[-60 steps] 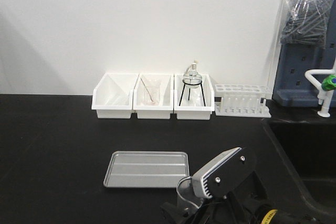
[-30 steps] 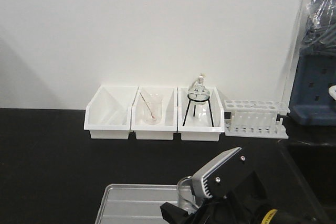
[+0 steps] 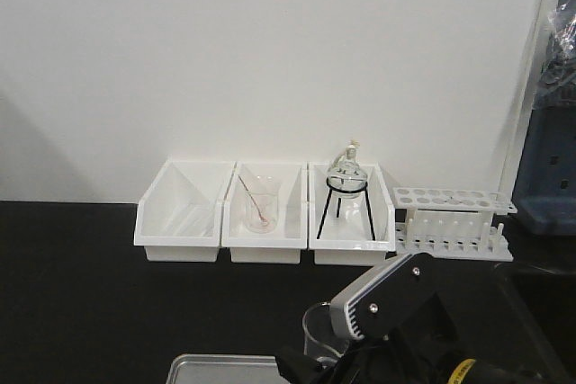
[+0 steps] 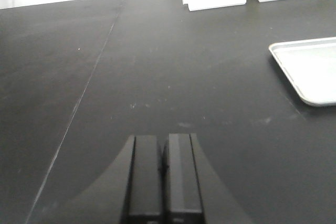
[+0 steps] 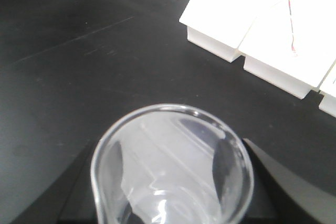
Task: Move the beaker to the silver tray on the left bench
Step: 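Move the held beaker with the right gripper over the silver tray, then lower the beaker onto the silver tray and open the right gripper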
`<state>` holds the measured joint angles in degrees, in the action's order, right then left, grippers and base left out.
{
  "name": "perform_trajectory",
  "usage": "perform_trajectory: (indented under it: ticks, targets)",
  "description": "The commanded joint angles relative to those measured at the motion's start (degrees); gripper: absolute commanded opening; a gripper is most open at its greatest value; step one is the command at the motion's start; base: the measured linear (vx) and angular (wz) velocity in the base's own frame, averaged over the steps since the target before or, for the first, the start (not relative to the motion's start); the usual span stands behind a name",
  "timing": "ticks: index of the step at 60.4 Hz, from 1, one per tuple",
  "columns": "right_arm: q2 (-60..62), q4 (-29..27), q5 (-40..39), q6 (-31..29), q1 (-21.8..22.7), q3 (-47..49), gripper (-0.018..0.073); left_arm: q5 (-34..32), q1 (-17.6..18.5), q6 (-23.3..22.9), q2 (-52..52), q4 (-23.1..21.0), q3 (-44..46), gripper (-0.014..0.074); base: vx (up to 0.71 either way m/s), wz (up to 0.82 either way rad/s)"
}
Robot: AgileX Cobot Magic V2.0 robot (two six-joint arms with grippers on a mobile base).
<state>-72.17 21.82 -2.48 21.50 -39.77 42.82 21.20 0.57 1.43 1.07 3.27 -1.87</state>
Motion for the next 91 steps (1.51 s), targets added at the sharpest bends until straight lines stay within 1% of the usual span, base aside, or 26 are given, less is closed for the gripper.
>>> perform_trajectory:
  ticks: [1, 29, 33, 37, 42, 47, 54, 58, 64, 68, 71, 75, 79, 83, 91]
  targets:
    - [1.72, 0.27, -4.12, 0.0, -0.07, 1.87, -0.0011, -4.32, 0.31, -0.06, 0.4, -0.17, -1.13, 0.0001, 0.11, 0.01]
    - [1.56, 0.28, -4.77, 0.0, -0.07, 1.87, -0.0011, -4.32, 0.31, -0.06, 0.4, -0.17, -1.13, 0.0001, 0.06, 0.0]
    - [0.58, 0.48, -7.48, -0.82, -0.01, 1.87, -0.0011, -4.32, 0.31, -0.06, 0.4, -0.17, -1.13, 0.0001, 0.0, 0.0]
    - [-1.62, 0.48, -12.51, -1.18, 0.06, 1.87, -0.0011, -4.32, 0.31, -0.06, 0.4, -0.17, -1.13, 0.0001, 0.0, 0.0]
    - [-5.99, 0.48, -18.94, -1.17, 0.06, 1.87, -0.0011, -4.32, 0.31, -0.06, 0.4, -0.17, -1.13, 0.0001, 0.0, 0.0]
    - [-10.48, 0.48, -23.23, -1.37, 0.06, 1.87, -0.0011, -4.32, 0.31, -0.06, 0.4, -0.17, -1.13, 0.0001, 0.0, 0.0]
    - [-16.97, -0.37, -29.11, -5.08, 0.87, 1.93, -0.0011, -4.32, 0.31, -0.06, 0.4, -0.17, -1.13, 0.0001, 0.0, 0.0]
    - [-20.34, -2.37, -32.53, -6.17, 1.53, 1.92, -0.0011, -4.32, 0.31, -0.06, 0.4, -0.17, -1.13, 0.0001, 0.0, 0.0]
    - [-25.06, -8.34, -37.57, -7.74, 1.67, 1.92, -0.0011, -4.32, 0.31, -0.06, 0.4, -0.17, -1.13, 0.0001, 0.0, 0.0]
    - [-27.98, -11.75, -40.46, -10.46, 1.67, 1.92, -0.0011, -4.32, 0.31, -0.06, 0.4, -0.17, -1.13, 0.0001, 0.0, 0.0]
    - [-30.07, -14.81, -41.07, -14.09, 1.67, 1.98, -0.0011, -4.32, 0.31, -0.06, 0.4, -0.17, -1.13, 0.0001, 0.0, 0.0]
    - [-32.41, -17.71, -40.76, -17.26, 1.67, 2.23, -0.0011, -4.32, 0.31, -0.06, 0.4, -0.17, -1.13, 0.0001, 0.0, 0.0]
    - [-34.44, -20.0, -40.38, -19.02, 1.67, 3.26, -0.0011, -4.32, 0.31, -0.06, 0.4, -0.17, -1.13, 0.0001, 0.0, 0.0]
    - [-36.4, -21.37, -40.33, -19.37, 1.67, 4.69, -0.0011, -4.32, 0.31, -0.06, 0.4, -0.17, -1.13, 0.0001, 0.0, 0.0]
    - [-40.52, -21.36, -39.85, -19.32, 1.67, 8.55, -0.0011, -4.32, 0.31, -0.06, 0.4, -0.17, -1.13, 0.0001, 0.0, 0.0]
